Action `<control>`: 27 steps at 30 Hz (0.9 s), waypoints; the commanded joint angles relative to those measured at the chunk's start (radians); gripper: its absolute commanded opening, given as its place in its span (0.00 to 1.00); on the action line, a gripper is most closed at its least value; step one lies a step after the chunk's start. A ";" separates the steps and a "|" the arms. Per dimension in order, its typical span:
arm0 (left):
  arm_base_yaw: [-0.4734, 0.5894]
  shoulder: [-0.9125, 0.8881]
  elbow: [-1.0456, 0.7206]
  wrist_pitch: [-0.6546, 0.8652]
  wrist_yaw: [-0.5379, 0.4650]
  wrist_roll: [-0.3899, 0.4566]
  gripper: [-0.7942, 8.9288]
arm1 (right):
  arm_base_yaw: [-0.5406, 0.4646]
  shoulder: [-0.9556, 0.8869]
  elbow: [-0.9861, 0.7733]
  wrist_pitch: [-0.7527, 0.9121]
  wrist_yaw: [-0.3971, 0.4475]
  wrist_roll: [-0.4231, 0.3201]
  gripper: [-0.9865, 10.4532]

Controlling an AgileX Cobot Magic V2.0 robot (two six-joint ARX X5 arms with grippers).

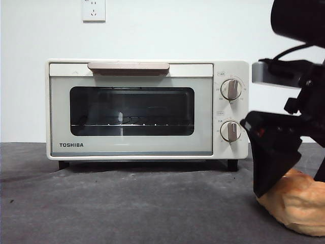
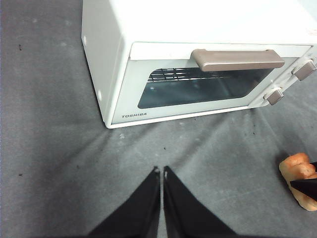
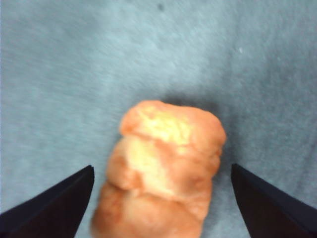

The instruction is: The left arm flap open the oven, the right arm pick bread and place it into oven, the left arm flap close the oven

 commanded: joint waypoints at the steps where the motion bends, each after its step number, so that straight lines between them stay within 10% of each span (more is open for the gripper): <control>1: -0.001 0.004 0.020 0.010 0.002 0.012 0.10 | 0.011 0.015 0.004 0.010 0.006 0.011 0.38; 7: -0.001 0.004 0.020 0.011 0.002 0.011 0.10 | 0.011 0.015 0.004 0.010 -0.007 0.010 0.23; 27: -0.177 0.100 0.037 0.237 0.003 -0.115 0.10 | 0.011 -0.248 0.119 -0.124 -0.033 -0.044 0.23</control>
